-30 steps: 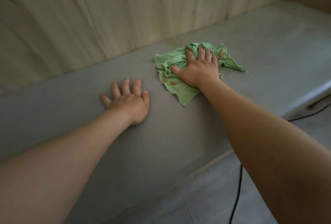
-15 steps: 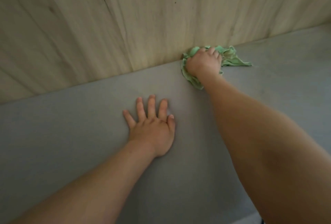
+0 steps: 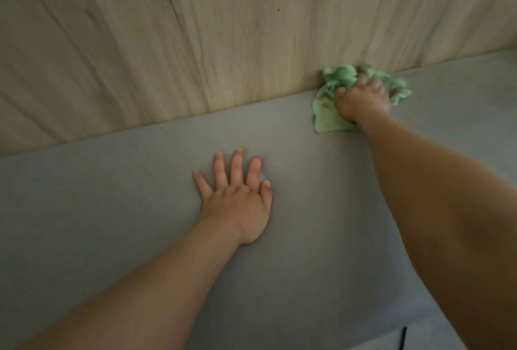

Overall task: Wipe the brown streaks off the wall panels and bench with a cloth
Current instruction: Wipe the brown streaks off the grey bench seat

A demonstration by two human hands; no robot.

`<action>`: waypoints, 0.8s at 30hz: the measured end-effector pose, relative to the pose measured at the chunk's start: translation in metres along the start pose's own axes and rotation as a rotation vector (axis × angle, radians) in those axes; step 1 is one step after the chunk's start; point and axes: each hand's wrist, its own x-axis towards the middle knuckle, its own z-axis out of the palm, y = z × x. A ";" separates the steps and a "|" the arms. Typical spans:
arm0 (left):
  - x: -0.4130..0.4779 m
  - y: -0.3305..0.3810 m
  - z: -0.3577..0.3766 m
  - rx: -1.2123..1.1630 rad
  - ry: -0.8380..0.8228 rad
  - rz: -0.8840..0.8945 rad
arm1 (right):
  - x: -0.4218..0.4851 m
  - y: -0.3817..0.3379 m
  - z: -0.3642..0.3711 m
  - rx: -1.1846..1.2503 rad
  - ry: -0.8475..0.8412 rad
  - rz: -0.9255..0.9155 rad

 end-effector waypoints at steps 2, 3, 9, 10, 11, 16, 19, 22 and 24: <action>-0.001 -0.001 0.000 0.005 -0.002 0.000 | 0.009 -0.003 -0.004 0.069 -0.049 0.163; -0.001 0.000 0.001 0.006 -0.001 0.004 | 0.011 -0.014 -0.006 0.135 -0.057 0.190; 0.000 0.000 0.002 -0.005 -0.014 0.026 | -0.068 -0.142 0.022 0.336 -0.077 -0.049; 0.000 0.000 0.002 -0.008 -0.009 0.035 | -0.086 -0.149 0.033 0.269 -0.072 -0.156; 0.000 -0.001 0.002 -0.009 -0.004 0.037 | -0.098 -0.150 0.041 0.193 -0.090 -0.258; 0.001 -0.001 0.001 -0.012 0.005 0.039 | -0.056 -0.099 0.023 0.088 -0.131 -0.156; 0.000 -0.002 0.000 -0.011 -0.002 0.037 | -0.032 -0.089 0.006 0.190 -0.167 0.035; 0.000 -0.002 0.003 -0.008 0.004 0.046 | -0.039 -0.085 0.010 0.111 -0.176 -0.035; 0.001 -0.003 0.002 -0.004 0.005 0.051 | -0.059 -0.077 0.012 -0.010 -0.181 -0.193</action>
